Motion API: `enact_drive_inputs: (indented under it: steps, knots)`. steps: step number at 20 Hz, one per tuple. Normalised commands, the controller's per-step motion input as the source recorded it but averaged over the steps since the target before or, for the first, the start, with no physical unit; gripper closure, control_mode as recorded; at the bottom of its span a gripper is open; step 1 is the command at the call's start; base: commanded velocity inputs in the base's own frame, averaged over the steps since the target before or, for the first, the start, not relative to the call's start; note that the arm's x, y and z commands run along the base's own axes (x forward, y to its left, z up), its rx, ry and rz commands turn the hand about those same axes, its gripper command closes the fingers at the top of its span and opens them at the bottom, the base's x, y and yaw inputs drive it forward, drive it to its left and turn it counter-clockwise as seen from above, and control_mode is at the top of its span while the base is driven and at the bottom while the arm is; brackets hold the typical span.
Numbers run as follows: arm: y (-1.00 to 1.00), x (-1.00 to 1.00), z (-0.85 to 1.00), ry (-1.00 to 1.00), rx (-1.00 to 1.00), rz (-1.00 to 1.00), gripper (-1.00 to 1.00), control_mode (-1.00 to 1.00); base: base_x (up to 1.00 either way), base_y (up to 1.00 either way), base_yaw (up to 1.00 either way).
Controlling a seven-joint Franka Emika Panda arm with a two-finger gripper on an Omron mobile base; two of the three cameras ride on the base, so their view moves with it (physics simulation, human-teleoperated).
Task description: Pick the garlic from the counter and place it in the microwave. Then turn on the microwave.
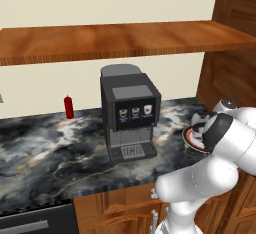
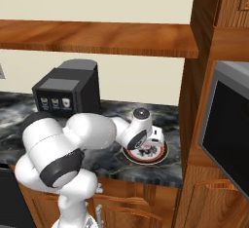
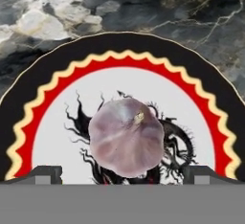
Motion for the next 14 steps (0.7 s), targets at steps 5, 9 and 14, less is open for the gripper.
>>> enact_drive_inputs:
  steps: [5,9,14]
  knots:
    - [-0.04,0.2,-0.16,-0.02,0.0,0.0,-1.0,-1.0,0.0,0.0,0.0]
    - [-0.02,0.16,-0.12,-0.01,0.0,0.0,-1.0,-1.0,0.0,0.0,0.0]
    - [-0.09,0.11,-0.15,0.0,0.01,0.0,-1.0,-1.0,0.0,0.0,0.0]
